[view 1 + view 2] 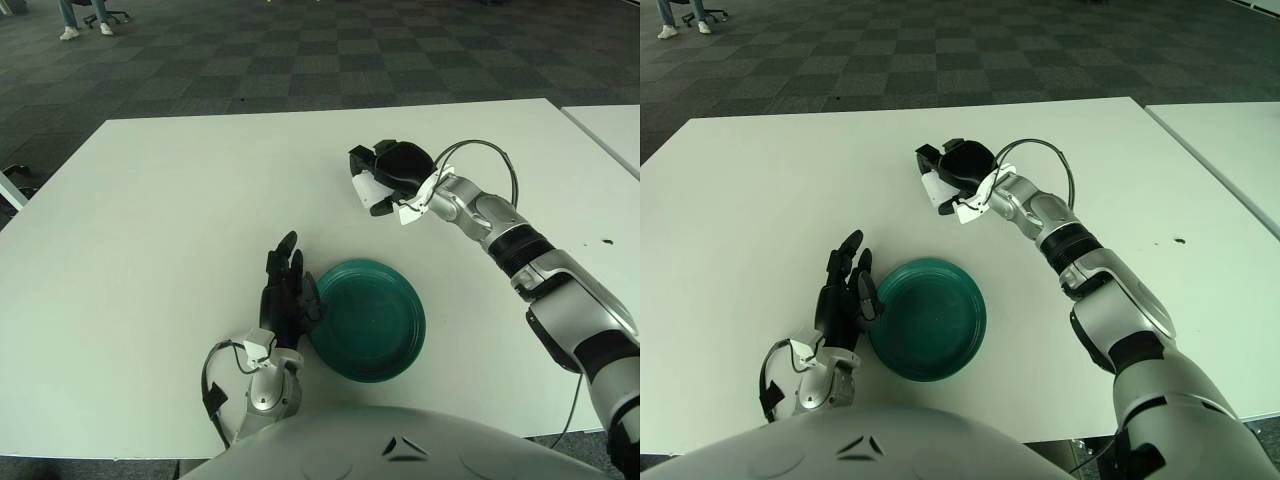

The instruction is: Put the charger into the plate.

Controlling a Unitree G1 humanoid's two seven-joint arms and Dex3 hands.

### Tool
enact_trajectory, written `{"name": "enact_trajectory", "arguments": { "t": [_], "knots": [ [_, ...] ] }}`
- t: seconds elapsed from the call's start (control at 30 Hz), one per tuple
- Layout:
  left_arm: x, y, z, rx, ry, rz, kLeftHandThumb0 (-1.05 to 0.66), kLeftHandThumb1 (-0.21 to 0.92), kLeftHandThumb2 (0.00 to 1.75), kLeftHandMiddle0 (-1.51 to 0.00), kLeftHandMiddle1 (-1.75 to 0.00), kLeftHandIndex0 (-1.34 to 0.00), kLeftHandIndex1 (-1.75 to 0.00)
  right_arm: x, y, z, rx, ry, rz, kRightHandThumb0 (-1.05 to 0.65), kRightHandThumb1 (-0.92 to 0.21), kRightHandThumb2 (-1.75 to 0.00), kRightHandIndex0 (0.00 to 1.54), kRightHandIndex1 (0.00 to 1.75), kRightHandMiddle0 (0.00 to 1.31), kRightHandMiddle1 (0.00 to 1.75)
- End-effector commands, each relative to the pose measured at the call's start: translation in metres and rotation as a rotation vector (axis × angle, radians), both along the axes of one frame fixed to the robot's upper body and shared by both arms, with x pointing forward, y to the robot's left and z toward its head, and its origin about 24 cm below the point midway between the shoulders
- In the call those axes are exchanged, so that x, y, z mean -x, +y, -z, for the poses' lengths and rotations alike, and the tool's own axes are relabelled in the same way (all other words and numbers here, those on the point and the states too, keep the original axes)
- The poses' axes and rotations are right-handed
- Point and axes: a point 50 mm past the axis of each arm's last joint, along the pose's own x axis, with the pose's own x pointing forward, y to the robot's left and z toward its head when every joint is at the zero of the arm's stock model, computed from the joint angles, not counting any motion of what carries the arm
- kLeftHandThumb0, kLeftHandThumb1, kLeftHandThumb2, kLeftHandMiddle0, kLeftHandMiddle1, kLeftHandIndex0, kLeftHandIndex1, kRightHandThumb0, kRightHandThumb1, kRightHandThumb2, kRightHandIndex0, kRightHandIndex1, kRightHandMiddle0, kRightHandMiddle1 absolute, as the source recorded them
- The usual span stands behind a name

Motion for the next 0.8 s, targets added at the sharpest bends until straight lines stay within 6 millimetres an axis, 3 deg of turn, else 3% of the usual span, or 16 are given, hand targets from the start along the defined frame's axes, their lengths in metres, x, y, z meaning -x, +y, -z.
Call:
{"name": "enact_trajectory", "arguments": {
  "t": [0.0, 0.47, 0.77],
  "knots": [
    [-0.006, 0.002, 0.009, -0.023, 0.021, -0.032, -0.98, 0.92, 1.01, -0.22, 0.00, 0.00, -0.69, 0.025, 0.000, -0.014, -0.022, 0.028, -0.087, -0.44, -0.45, -1.15, 0.98, 1.75, 0.51, 1.75],
    [-0.008, 0.009, 0.015, -0.021, 0.004, -0.007, -0.97, 0.92, 0.99, -0.19, 0.00, 0.00, -0.55, 0.084, -0.005, -0.016, 0.034, 0.035, -0.286, -0.46, -0.39, -1.23, 1.05, 1.75, 0.56, 1.75],
    [-0.007, 0.009, 0.017, 0.031, -0.030, -0.009, -0.94, 0.92, 1.00, -0.20, -0.01, 0.00, -0.47, 0.102, -0.005, -0.015, 0.053, 0.062, -0.343, -0.47, -0.35, -1.27, 1.09, 1.75, 0.59, 1.75]
  ]
}}
